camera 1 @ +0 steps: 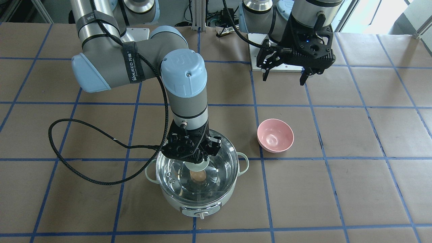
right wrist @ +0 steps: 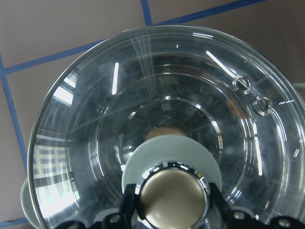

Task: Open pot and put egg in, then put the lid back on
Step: 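Lower the glass lid onto the pot with the right gripper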

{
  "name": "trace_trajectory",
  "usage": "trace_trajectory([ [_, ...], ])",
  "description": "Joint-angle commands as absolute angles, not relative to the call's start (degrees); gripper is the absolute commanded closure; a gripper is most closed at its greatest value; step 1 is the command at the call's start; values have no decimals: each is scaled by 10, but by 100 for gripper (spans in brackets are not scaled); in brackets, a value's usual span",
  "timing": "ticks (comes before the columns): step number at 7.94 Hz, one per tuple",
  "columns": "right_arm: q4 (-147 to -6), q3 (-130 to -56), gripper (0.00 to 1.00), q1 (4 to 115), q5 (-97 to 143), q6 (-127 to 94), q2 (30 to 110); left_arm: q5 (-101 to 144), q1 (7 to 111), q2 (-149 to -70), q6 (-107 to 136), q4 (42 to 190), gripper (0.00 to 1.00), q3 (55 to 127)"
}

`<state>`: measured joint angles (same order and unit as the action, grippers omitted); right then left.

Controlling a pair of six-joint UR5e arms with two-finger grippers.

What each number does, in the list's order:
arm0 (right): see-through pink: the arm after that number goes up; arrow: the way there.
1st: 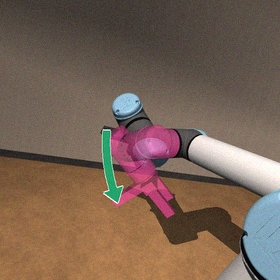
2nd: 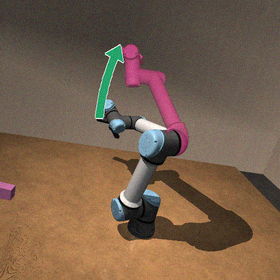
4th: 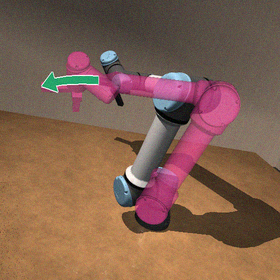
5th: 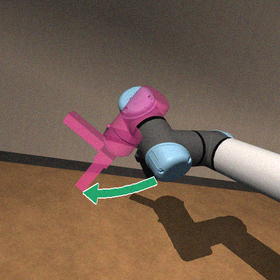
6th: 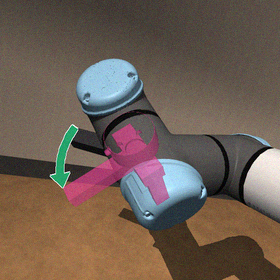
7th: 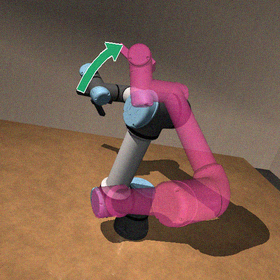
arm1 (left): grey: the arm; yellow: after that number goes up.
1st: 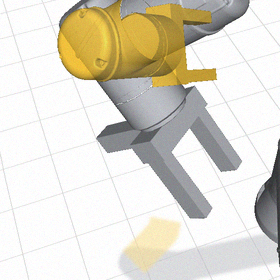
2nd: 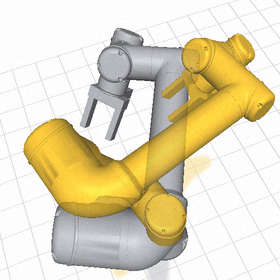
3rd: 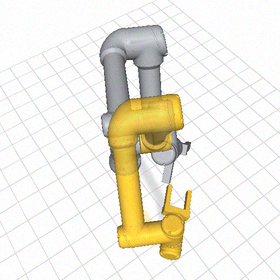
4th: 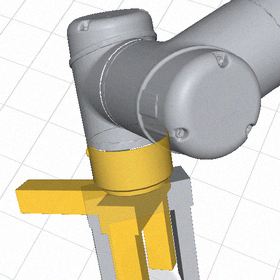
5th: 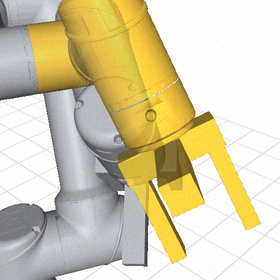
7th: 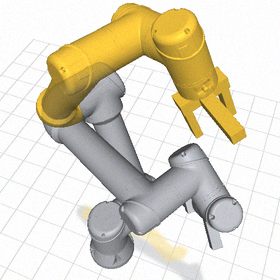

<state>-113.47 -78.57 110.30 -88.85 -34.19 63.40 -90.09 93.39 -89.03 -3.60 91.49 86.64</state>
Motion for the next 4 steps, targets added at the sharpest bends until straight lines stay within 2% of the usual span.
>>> trace_trajectory([
  [1,-1135,-787,100,1103,-886,-342,628,-901,933,-890,-36,915,0,867],
  [4,-1134,-787,100,1093,-882,-342,628,-899,933,-890,-36,915,0,867],
])
